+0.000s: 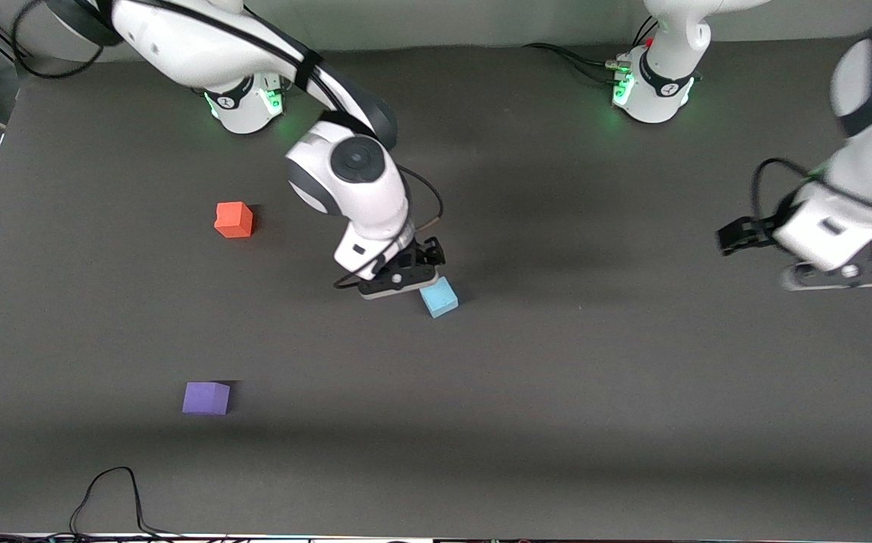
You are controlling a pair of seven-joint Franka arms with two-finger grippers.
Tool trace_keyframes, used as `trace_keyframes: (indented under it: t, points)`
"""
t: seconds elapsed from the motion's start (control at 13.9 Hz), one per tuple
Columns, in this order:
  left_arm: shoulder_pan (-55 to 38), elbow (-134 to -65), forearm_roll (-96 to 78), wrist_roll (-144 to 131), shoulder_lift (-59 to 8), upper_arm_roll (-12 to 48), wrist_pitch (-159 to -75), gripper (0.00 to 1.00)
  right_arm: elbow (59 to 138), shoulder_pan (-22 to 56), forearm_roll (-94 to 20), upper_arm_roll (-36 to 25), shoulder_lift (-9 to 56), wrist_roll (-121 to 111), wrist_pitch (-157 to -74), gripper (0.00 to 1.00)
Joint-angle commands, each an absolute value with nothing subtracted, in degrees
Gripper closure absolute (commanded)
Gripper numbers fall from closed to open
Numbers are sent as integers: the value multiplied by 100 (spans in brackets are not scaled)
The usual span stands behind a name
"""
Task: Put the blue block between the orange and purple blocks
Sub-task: 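Grasp the blue block with the right gripper while the left gripper releases and withdraws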
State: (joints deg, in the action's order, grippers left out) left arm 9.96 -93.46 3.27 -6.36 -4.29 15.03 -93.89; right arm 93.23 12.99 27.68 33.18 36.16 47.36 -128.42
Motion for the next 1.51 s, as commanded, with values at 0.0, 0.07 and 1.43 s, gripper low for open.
trace_keyframes:
  t: [0.0, 0.07, 1.43]
  points:
    - [1204, -9598, 333, -212, -202, 1521, -9317, 0, 9097, 1450, 3566, 3366, 4305, 5596, -13296, 0]
    - [1126, -9615, 360, -194, -185, 1172, -9290, 0, 9114, 1528, 3873, 3366, 4446, 5799, -13376, 0]
    - [88, -9562, 492, 202, -272, -97, -8780, 0, 9369, 1337, 4651, 3366, 4502, 6319, -13765, 77]
